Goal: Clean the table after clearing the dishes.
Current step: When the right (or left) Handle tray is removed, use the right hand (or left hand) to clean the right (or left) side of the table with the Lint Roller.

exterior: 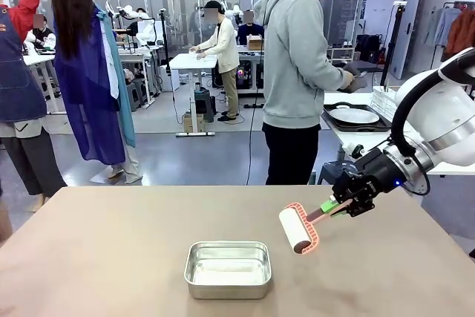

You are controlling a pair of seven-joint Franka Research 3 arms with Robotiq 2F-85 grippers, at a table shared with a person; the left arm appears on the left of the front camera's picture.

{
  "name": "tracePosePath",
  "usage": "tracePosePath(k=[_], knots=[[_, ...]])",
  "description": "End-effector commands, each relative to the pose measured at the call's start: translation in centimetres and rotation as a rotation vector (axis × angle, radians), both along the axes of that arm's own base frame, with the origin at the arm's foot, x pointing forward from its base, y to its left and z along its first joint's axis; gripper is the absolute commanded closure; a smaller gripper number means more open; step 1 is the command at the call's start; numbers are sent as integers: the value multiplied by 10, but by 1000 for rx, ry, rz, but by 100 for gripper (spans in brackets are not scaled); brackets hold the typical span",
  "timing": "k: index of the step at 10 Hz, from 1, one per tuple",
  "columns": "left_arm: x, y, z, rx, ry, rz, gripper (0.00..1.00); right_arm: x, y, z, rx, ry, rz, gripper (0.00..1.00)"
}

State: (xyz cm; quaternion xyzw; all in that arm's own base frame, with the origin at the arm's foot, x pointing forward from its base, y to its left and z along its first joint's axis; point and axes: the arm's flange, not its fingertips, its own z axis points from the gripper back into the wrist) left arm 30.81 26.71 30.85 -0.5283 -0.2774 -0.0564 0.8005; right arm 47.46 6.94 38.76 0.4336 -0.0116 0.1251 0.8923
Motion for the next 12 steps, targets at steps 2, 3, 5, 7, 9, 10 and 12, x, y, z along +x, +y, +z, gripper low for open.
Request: tracePosePath(k=[2, 3, 5, 7, 9, 10, 12], knots=[[-4, 0, 5, 17, 20, 3, 0, 14, -8, -13, 19, 13, -105, 78], [-4, 0, 5, 17, 20, 3, 0, 22, -4, -22, 16, 42, -120, 78], [-4, 0, 5, 17, 20, 3, 0, 41, 5, -45, 32, 71, -179, 78], [-4, 0, 5, 17, 20, 3, 0, 46, 8, -65, 1, 119, -200, 78], [-4, 0, 5, 17, 20, 3, 0, 43, -1, -78, 0, 153, -214, 78], [-4, 0, 5, 17, 20, 3, 0, 38, -16, -83, -22, 161, -240, 78], [-4, 0, 5, 17, 20, 3, 0, 29, -51, -84, -54, 168, -291, 78]])
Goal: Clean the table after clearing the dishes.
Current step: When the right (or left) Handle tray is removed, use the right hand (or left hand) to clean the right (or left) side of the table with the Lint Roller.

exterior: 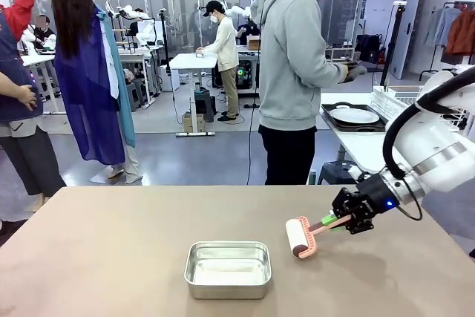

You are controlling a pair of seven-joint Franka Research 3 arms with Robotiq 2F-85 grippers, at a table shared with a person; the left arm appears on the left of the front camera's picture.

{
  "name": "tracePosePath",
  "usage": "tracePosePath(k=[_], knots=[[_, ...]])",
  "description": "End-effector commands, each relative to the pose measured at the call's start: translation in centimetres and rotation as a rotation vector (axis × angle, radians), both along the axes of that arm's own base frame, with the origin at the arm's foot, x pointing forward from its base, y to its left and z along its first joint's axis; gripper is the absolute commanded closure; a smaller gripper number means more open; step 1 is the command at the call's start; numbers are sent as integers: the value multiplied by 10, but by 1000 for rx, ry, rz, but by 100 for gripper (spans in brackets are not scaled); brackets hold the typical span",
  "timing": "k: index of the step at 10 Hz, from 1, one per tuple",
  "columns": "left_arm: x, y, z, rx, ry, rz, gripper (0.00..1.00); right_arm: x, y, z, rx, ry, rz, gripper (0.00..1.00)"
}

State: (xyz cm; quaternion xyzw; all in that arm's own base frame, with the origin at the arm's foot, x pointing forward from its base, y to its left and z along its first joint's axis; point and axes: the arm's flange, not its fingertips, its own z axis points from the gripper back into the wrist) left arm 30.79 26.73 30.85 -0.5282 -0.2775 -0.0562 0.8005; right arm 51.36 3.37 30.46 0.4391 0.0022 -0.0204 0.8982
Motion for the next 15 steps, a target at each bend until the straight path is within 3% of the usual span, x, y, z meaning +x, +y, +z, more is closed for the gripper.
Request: tracePosePath(k=[1, 6, 11, 15], knots=[[-4, -1, 5, 17, 20, 2, 0, -15, -38, 4, -80, 18, -73, 78], [-4, -1, 5, 17, 20, 2, 0, -14, -87, 37, -280, 14, -125, 78], [-4, -1, 5, 17, 20, 2, 0, -11, -113, 73, -584, 14, -182, 78], [-4, -1, 5, 17, 20, 2, 0, -27, -125, 125, -700, -25, -258, 78]])
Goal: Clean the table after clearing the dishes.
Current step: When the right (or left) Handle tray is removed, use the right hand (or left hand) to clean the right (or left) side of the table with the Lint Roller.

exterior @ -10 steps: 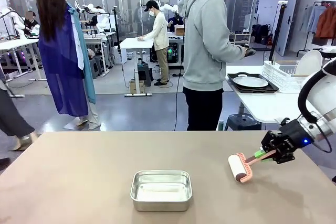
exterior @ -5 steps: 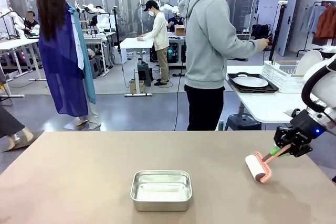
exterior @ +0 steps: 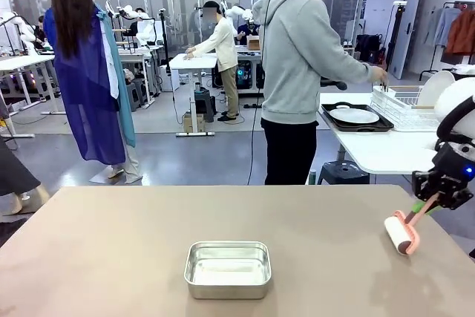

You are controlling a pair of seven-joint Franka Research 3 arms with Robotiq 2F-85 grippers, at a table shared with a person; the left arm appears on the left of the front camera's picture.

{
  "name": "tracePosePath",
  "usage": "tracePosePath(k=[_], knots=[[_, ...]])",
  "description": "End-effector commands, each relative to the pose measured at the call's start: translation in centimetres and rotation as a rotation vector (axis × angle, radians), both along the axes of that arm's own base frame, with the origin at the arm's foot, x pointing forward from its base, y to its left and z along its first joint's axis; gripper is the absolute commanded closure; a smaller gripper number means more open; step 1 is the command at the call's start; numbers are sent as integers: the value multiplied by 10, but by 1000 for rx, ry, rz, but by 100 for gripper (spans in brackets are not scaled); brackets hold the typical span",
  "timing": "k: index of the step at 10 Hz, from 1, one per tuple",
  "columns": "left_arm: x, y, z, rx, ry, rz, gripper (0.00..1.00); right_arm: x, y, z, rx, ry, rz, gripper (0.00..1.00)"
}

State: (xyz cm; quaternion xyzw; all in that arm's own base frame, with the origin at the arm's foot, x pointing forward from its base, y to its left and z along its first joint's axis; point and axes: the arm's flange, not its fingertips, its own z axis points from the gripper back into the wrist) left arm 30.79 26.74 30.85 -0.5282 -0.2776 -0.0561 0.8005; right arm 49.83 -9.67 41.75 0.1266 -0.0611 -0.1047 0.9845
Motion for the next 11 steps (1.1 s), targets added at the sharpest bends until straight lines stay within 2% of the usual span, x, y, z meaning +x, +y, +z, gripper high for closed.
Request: tracePosePath(k=[1, 4, 5, 6, 11], knots=[[-4, -1, 5, 17, 20, 2, 0, -20, 4, 33, -14, -42, -33, 78], [-4, -1, 5, 17, 20, 2, 0, -55, 12, 96, -77, -141, -1, 78], [-4, -1, 5, 17, 20, 2, 0, -58, 14, 98, -62, -141, 15, 78], [-4, -1, 5, 17, 20, 2, 0, -37, 4, 89, -36, -134, 16, 78], [-4, -1, 5, 17, 20, 2, 0, -37, 4, 89, -36, -134, 16, 78]])
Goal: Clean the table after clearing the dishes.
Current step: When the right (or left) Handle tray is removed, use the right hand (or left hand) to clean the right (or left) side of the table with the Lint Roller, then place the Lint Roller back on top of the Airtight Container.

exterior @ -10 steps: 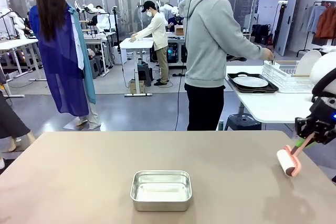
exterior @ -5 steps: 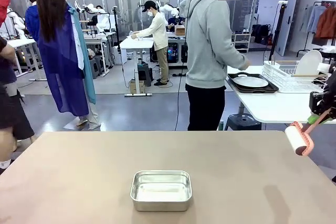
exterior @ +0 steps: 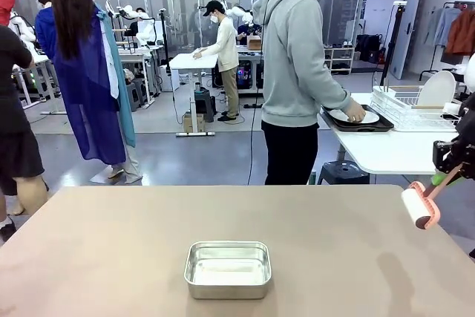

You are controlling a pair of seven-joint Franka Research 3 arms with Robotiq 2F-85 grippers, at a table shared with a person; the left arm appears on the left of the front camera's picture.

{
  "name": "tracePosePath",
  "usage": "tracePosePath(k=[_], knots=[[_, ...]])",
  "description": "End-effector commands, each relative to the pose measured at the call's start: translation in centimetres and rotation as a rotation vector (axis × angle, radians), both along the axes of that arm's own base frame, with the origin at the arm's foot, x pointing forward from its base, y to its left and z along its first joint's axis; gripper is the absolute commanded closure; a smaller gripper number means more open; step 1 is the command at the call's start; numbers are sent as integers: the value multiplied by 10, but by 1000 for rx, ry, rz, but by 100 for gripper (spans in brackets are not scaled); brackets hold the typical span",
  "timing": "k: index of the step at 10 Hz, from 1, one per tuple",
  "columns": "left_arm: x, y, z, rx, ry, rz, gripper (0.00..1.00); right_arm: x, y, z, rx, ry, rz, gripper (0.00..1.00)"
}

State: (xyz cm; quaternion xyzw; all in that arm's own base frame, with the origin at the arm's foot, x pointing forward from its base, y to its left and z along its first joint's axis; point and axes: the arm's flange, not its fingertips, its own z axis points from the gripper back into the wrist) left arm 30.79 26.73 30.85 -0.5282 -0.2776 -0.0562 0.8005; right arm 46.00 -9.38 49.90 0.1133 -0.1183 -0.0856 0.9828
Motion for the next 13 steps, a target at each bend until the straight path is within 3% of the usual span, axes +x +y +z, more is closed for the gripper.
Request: tracePosePath(k=[1, 9, 11, 12, 13], knots=[[-4, -1, 5, 16, 20, 2, 0, 1, 1, 8, 5, -20, -4, 78], [-4, -1, 5, 16, 20, 2, 0, 1, 0, 5, -2, -10, 0, 78], [-4, -1, 5, 16, 20, 2, 0, 3, 85, 63, -91, -211, 307, 78], [-4, -1, 5, 16, 20, 2, 0, 2, 134, 86, -174, -274, 490, 78], [-4, -1, 5, 16, 20, 2, 0, 5, 175, 98, -244, -283, 654, 78]])
